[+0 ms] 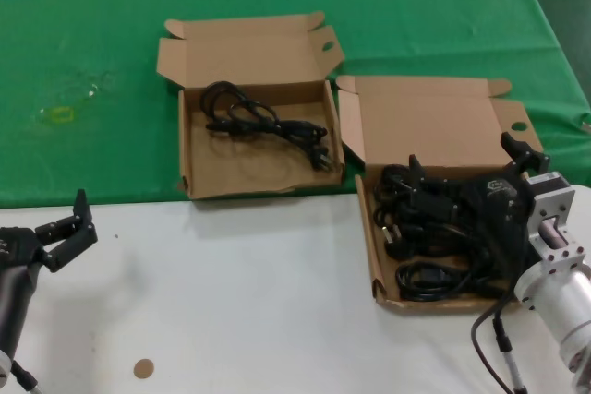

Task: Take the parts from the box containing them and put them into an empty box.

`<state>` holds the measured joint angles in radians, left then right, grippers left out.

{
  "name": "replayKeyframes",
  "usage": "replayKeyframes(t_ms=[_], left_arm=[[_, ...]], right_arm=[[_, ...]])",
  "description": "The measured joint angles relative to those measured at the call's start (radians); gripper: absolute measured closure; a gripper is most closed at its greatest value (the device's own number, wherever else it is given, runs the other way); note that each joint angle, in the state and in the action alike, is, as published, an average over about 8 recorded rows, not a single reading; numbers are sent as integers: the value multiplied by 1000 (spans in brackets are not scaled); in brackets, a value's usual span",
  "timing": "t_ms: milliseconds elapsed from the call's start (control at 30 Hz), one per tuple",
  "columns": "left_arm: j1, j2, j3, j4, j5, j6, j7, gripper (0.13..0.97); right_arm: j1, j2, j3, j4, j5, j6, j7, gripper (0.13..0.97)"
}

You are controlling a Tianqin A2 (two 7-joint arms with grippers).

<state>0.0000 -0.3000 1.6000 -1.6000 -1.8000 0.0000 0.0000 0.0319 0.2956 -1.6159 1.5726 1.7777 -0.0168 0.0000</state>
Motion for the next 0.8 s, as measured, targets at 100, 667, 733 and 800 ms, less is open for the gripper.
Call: replayKeyframes(t_ms=[100,667,733,800], left_arm=[[0,0,0,0,0,0,0,132],[0,0,0,0,0,0,0,132],[0,0,0,0,0,0,0,132],[0,0,0,0,0,0,0,132]], right_arm=[[0,0,0,0,0,0,0,129],[0,0,0,0,0,0,0,129],[0,0,0,0,0,0,0,129],[0,0,0,0,0,0,0,129]])
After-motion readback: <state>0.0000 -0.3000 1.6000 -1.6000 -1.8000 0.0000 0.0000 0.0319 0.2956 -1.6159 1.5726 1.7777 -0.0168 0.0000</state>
